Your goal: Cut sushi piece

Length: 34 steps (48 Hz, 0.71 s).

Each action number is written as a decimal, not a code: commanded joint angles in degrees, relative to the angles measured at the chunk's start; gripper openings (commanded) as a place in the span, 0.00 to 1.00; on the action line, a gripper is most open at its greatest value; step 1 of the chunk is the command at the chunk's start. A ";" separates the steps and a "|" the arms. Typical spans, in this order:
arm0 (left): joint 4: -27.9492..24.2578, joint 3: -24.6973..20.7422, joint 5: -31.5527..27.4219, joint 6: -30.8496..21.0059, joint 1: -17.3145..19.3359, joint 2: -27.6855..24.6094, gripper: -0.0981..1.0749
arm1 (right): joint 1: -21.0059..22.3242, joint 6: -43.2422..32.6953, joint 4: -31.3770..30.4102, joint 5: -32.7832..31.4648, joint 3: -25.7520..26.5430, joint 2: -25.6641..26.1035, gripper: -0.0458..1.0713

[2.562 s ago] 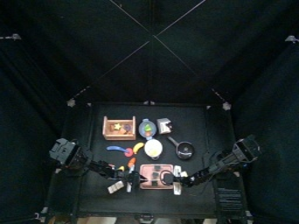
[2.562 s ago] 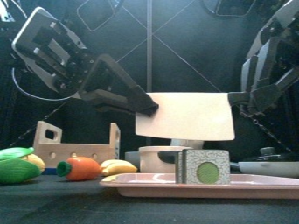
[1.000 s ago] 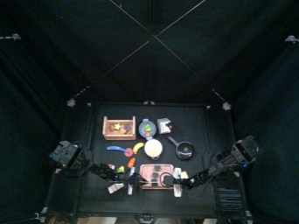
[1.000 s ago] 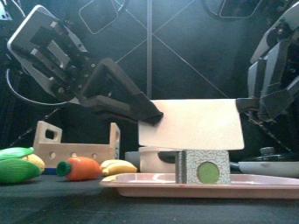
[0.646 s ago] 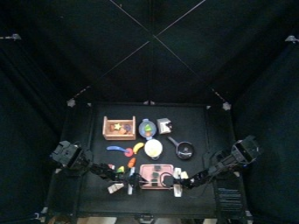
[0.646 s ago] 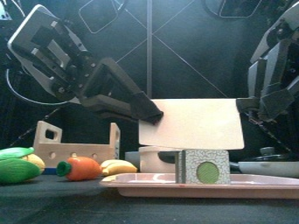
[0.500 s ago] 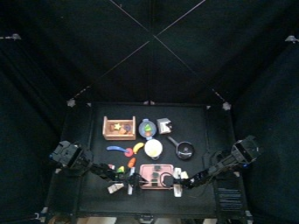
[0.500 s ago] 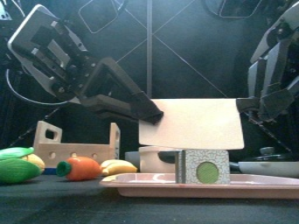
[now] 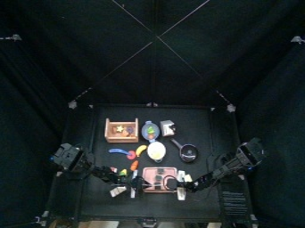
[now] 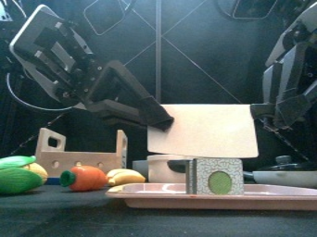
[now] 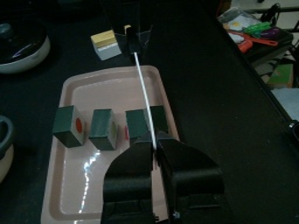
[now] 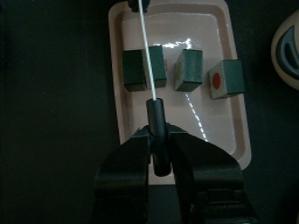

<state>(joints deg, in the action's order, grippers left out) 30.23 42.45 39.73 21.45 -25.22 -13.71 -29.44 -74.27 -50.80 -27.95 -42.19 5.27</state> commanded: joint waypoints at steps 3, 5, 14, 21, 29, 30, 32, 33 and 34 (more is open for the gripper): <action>-0.26 -1.49 0.97 0.18 0.00 0.70 0.39 | 0.62 0.09 -0.53 -0.26 1.41 2.02 0.48; -0.26 -1.49 0.97 0.18 0.00 0.53 0.39 | 0.62 0.09 -0.53 -0.26 1.41 1.93 0.49; -0.26 -1.49 0.97 0.00 0.00 0.00 0.39 | 0.62 -0.18 -0.26 -0.26 1.32 1.41 0.49; -0.18 -1.67 0.97 -0.09 0.00 -0.79 0.39 | 0.62 -0.26 -0.09 0.00 1.41 0.88 0.48; 0.18 -1.67 0.97 -0.18 0.00 -1.23 0.39 | 0.62 -0.26 -0.09 0.00 1.23 0.53 0.48; 0.26 -1.67 0.97 -0.18 0.00 -1.23 0.39 | 0.62 -0.26 -0.09 0.00 1.14 0.53 0.48; 0.35 -1.67 0.97 -0.18 0.00 -1.32 0.39 | 0.62 -0.26 -0.09 0.00 1.14 0.53 0.48; 0.35 -1.67 0.97 -0.18 0.00 -1.32 0.39 | 0.62 -0.35 -0.09 0.09 1.14 0.53 0.48; 0.44 -1.67 0.97 -0.18 0.00 -1.32 0.39 | 0.62 -0.35 0.00 0.09 1.14 0.44 0.48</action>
<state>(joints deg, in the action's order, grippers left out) 30.59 42.28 39.99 21.27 -25.05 -15.56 -29.44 -74.36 -50.71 -27.95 -42.19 4.75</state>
